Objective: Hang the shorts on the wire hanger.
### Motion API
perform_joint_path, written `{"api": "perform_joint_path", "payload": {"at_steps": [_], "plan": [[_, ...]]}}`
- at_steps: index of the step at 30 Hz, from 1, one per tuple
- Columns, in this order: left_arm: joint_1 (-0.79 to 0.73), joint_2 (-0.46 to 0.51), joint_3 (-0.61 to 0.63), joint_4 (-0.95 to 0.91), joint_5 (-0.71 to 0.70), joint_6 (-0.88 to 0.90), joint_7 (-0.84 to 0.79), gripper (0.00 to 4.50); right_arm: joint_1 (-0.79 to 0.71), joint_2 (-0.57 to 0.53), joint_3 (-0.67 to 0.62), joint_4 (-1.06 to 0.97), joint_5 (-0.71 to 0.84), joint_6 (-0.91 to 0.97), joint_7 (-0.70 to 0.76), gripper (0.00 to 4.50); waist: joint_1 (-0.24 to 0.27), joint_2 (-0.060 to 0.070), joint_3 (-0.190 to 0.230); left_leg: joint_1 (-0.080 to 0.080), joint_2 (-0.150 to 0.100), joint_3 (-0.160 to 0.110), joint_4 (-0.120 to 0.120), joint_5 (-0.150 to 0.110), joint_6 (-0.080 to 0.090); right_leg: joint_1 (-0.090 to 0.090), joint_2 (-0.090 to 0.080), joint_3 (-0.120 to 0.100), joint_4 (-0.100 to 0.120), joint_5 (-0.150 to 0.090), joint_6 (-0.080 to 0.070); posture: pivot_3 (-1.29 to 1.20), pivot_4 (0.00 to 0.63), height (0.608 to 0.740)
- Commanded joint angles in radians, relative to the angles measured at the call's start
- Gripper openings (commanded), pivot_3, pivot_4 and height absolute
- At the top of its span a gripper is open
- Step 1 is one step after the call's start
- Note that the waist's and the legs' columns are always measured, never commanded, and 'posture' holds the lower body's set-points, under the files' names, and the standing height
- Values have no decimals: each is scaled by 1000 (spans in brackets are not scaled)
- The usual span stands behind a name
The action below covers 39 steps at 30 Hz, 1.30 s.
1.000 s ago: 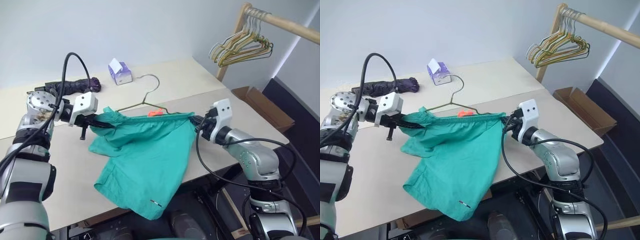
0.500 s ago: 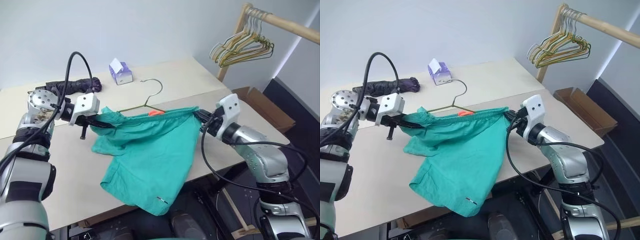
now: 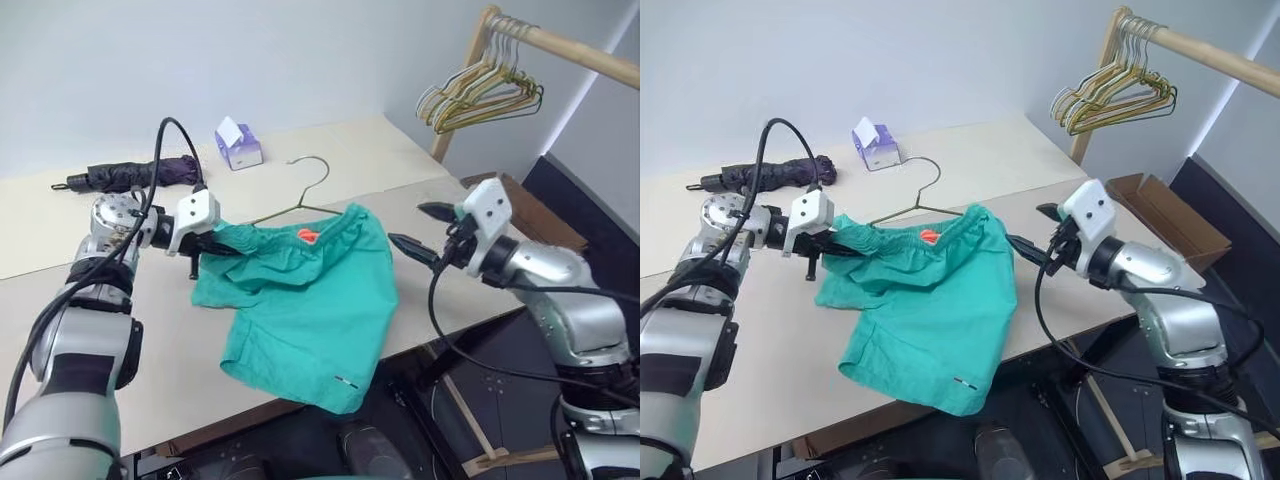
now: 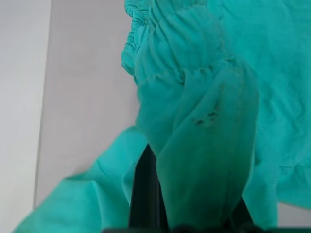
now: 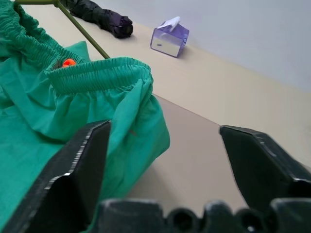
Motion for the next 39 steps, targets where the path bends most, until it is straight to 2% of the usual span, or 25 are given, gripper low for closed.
{"api": "perform_joint_path", "payload": {"at_steps": [1,4,7,12,18,21,33,35,38,39], "plan": [[-59,-11,46,-1,0,-29,6,0,-172,-95,-21,81,34,63,130,4476,-2,0,0,1,0,0,0,0,0,0,0,0,0,0,0,-240,0,740],[-83,-34,63,-3,0,-35,-18,0,-336,-188,80,198,2,107,320,4476,-2,1,0,1,0,0,0,0,0,0,0,0,0,0,0,-241,0,740],[-96,-55,75,-5,0,-42,-31,0,-483,-221,204,323,-64,134,459,4476,-8,1,0,1,1,1,-1,0,0,0,0,0,-1,0,0,-242,0,740],[-104,-89,94,-10,-1,-44,-48,0,-657,-176,376,534,-204,66,622,4476,-25,1,0,1,0,0,0,0,0,0,-1,0,-1,0,0,-235,0,740],[-97,-114,109,-27,-9,-51,-66,0,-714,-71,455,673,-320,-8,665,4476,-33,1,0,0,0,1,0,0,0,-2,-2,0,3,0,0,-226,0,740],[-95,-121,119,-33,-14,-49,-78,0,-716,-40,447,708,-339,-21,674,3920,-34,1,0,1,-1,0,0,0,0,-2,-2,0,4,0,0,-220,0,740],[-97,-132,122,-34,2,-58,-98,0,-658,-60,355,606,-287,55,737,157,-33,1,0,1,-8,-3,0,0,0,-2,-9,-2,7,-3,4,-236,0,740],[-100,-135,115,-32,12,-57,-103,0,-636,-68,327,563,-263,98,731,9,-35,1,0,1,-11,-3,0,0,0,-1,-12,-2,9,-4,6,-242,0,740],[-111,-139,104,-23,32,-50,-91,721,-592,-89,283,488,-227,162,722,0,-36,1,0,0,-13,-3,1,1,0,-1,-14,-2,9,-4,7,-250,0,740],[-113,-140,103,-21,34,-49,-90,1089,-573,-98,266,457,-210,190,718,0,-36,1,0,-1,-13,-4,1,1,0,-1,-15,-4,8,-4,7,-251,0,740]]}}
